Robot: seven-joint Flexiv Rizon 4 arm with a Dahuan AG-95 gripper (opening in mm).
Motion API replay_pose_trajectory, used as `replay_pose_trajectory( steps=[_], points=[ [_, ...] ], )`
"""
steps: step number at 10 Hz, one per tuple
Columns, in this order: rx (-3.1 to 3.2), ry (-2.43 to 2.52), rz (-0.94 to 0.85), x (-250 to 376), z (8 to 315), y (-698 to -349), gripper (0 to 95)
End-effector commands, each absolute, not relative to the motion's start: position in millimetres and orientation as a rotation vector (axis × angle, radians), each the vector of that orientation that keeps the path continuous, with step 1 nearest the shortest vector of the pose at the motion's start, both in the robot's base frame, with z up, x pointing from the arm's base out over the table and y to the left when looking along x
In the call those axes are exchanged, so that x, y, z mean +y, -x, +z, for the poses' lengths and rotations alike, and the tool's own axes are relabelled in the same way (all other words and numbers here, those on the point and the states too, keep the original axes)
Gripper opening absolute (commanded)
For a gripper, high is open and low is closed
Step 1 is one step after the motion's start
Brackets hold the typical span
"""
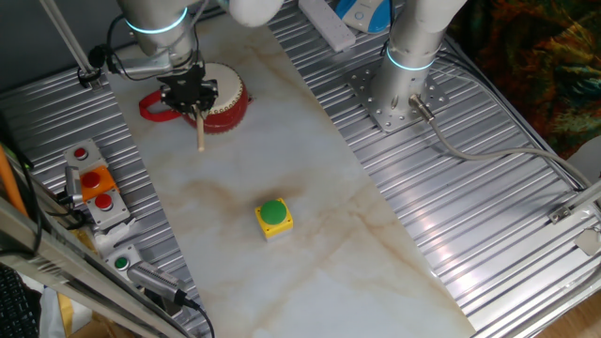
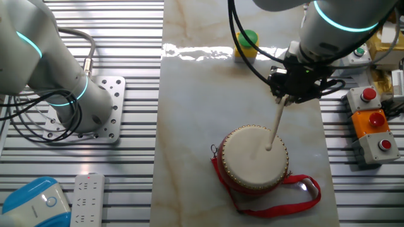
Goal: Play the drum
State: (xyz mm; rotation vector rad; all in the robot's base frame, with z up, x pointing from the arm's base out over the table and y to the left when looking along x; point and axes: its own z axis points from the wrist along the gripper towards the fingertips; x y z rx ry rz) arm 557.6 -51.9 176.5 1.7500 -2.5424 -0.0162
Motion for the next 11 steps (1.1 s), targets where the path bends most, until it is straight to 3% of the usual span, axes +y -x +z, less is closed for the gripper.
replay_pose_trajectory(
  steps=[1,11],
  points=[
    [-2.545,-1.748,-0.024,-52.1,176.2,-557.4,0.0],
    [-2.550,-1.750,-0.026,-52.1,176.2,-557.4,0.0]
  ],
)
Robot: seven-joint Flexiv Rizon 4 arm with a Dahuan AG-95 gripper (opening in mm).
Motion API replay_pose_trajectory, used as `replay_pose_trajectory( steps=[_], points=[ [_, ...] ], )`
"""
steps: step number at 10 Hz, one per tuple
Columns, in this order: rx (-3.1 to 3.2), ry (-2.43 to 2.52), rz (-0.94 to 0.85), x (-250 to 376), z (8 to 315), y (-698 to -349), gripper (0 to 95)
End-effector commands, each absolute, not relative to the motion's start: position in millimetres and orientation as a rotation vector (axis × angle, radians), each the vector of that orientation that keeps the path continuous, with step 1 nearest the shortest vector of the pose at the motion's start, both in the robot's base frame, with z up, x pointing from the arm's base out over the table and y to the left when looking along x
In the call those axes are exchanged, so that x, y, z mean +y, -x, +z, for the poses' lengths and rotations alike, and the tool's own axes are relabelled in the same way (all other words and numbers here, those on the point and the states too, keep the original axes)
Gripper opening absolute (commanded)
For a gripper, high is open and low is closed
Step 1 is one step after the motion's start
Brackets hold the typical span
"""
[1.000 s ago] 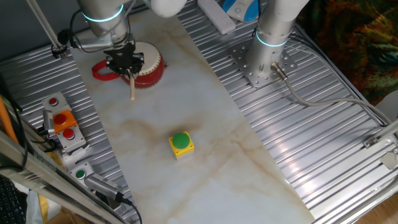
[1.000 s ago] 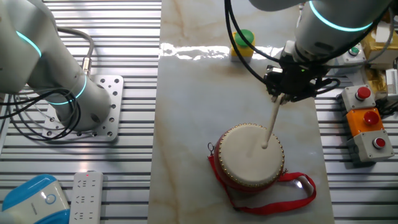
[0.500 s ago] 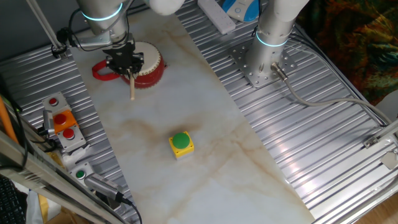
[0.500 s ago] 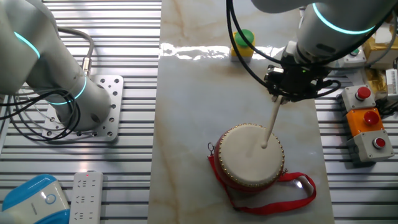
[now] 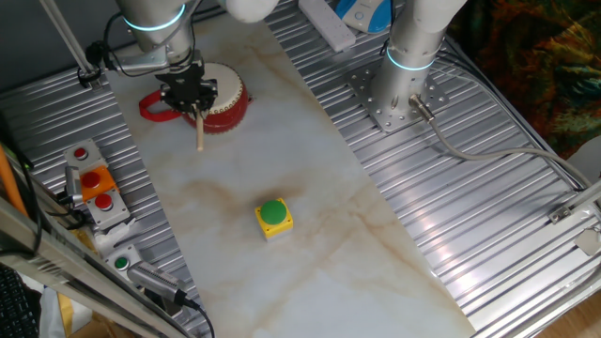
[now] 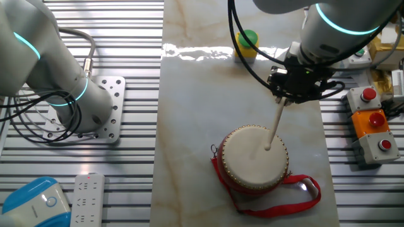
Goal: Play the drum
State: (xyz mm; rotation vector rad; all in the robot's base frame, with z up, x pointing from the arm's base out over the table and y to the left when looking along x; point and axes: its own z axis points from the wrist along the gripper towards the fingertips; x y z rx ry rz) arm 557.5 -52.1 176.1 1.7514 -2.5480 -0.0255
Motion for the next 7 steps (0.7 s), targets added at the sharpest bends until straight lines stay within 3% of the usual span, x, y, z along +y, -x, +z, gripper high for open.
replay_pose_trajectory(
  steps=[1,4,5,6,7],
  points=[
    [-2.554,-1.748,-0.022,-52,175,-558,0.0],
    [-2.581,-1.776,0.010,-55,131,-561,0.0],
    [-2.602,-1.782,0.024,-56,97,-560,0.0],
    [-2.612,-1.778,0.010,-56,91,-560,0.0],
    [-2.575,-1.759,0.025,-53,131,-563,0.0]
  ],
)
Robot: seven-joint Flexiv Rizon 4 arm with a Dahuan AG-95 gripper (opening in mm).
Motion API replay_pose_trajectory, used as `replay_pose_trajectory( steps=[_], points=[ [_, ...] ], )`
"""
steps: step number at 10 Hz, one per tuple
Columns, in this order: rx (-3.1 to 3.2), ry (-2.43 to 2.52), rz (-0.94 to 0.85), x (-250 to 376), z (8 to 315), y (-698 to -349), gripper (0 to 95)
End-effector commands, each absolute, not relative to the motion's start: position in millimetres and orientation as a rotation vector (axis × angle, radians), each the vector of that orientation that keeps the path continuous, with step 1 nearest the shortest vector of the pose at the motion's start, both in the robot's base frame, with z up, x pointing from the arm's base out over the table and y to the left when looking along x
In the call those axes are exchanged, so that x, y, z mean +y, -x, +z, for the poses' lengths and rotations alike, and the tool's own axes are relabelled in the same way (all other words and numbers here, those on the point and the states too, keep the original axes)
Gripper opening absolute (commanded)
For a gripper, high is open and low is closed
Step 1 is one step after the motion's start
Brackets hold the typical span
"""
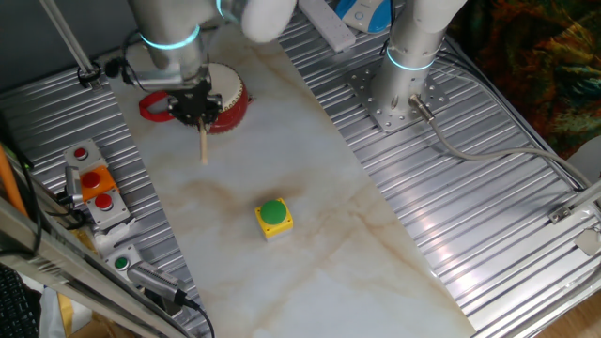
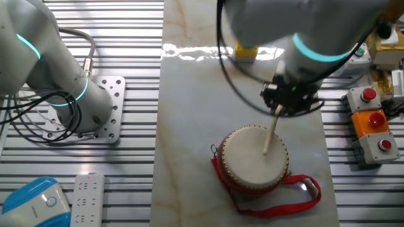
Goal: Play the drum
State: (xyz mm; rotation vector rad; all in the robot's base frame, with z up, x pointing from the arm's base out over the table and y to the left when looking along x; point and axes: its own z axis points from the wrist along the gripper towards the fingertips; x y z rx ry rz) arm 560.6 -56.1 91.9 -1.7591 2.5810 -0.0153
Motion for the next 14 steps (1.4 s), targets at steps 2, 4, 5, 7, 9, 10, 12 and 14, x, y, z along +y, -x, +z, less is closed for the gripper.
replay_pose_trajectory(
  steps=[2,4,5,7,9,10,12,14],
  points=[
    [2.693,1.800,-0.047,-33,220,-567,0.0],
    [2.727,1.789,-0.029,-18,258,-567,0.0],
    [2.727,1.785,-0.022,-18,257,-567,0.0],
    [2.730,1.792,-0.026,-19,254,-568,0.0],
    [2.725,1.793,-0.022,-21,246,-570,0.0],
    [2.725,1.793,-0.024,-22,242,-571,0.0],
    [2.725,1.789,-0.023,-24,235,-573,0.0],
    [2.729,1.782,-0.025,-24,231,-574,0.0]
  ],
)
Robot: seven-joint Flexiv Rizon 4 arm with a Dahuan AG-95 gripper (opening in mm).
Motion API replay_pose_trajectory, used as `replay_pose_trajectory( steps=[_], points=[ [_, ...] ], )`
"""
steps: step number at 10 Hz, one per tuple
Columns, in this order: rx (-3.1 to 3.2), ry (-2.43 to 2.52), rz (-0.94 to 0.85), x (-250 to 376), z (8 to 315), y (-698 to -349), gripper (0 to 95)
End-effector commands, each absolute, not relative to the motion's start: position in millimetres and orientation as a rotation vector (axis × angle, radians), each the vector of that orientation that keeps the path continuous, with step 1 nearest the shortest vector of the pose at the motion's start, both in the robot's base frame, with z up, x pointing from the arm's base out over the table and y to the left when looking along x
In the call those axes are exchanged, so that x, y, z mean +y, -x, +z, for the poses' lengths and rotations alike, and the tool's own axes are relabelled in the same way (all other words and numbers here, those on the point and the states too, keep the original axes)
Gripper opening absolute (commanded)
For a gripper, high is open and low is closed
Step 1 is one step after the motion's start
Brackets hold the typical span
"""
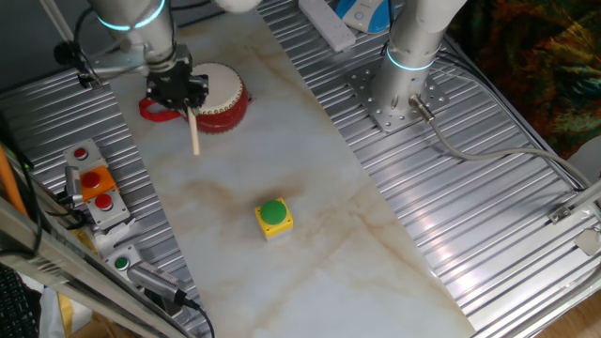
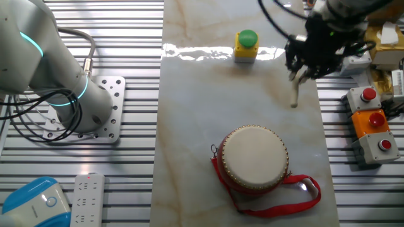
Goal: Play the drum
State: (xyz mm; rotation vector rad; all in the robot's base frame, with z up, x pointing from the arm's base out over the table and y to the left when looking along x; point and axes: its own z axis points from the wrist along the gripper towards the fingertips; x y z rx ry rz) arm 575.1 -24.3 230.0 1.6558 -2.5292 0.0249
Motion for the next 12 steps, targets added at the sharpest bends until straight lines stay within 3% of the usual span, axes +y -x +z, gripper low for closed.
replay_pose_trajectory(
  steps=[1,6,9,12],
  points=[
    [-2.572,-1.605,0.014,-24,220,-574,0.0],
    [-2.817,-1.174,-0.029,16,155,-554,0.0],
    [-2.894,-0.893,-0.106,28,138,-547,0.0],
    [-2.951,-0.571,-0.148,27,103,-544,0.0]
  ],
)
